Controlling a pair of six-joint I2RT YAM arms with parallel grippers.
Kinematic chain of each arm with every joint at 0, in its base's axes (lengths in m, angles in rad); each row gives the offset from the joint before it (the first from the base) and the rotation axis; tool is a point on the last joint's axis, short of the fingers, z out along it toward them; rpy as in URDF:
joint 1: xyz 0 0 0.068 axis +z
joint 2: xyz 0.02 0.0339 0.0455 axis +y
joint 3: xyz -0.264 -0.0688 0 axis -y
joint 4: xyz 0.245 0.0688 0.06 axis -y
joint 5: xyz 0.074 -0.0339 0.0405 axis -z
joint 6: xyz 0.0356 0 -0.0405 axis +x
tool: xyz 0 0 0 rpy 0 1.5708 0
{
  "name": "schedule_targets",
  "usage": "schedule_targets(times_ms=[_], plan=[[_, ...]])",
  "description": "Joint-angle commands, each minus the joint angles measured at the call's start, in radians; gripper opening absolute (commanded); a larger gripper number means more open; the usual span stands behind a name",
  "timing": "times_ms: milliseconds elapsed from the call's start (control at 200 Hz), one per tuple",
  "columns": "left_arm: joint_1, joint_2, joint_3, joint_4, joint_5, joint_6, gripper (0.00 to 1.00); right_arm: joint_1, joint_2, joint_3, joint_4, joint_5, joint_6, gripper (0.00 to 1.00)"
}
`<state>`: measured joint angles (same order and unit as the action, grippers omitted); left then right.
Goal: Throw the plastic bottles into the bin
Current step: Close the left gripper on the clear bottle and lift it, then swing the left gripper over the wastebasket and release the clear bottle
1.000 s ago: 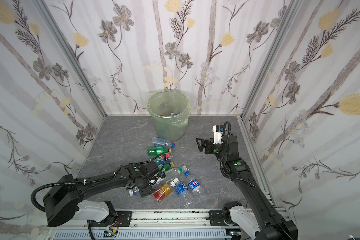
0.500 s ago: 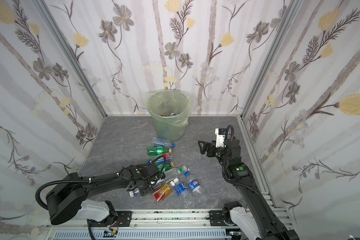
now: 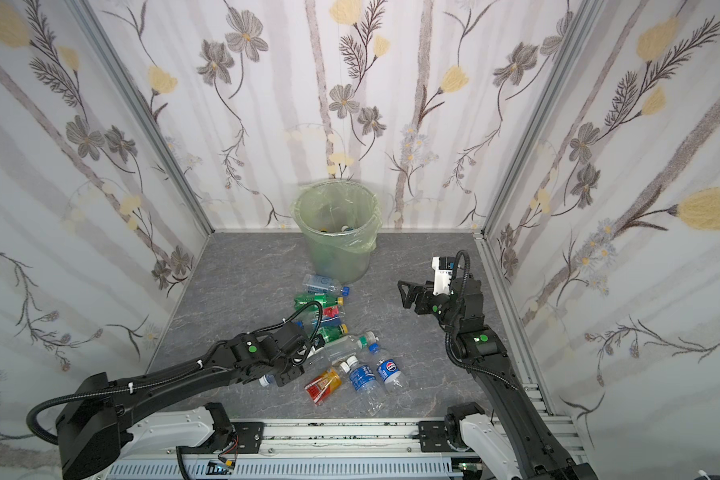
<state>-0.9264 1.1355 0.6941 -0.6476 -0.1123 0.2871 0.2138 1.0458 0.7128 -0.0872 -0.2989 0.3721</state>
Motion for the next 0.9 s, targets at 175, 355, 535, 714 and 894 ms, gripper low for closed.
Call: schedule_targets(times_ms=[175,355,535,714,894], plan=[[0.014,-0.155,0.097,-0.008,-0.109,-0.075,0.53,0.001,0.017,0.015,0.02,0.032,-0.004,0.97],[0.029,-0.181,0.233,0.054,-0.213,-0.153,0.52,0.001,0.034,0.015,0.017,0.039,0.0,0.96],[0.031,-0.271,0.293,0.231,-0.3,-0.232,0.56,0.002,0.032,0.016,0.014,0.043,0.004,0.96],[0.031,-0.377,0.226,0.534,-0.329,-0.303,0.51,0.002,0.033,0.016,0.014,0.048,0.011,0.95],[0.065,-0.166,0.416,0.612,-0.263,-0.266,0.55,0.004,0.035,0.021,0.016,0.04,0.016,0.95]])
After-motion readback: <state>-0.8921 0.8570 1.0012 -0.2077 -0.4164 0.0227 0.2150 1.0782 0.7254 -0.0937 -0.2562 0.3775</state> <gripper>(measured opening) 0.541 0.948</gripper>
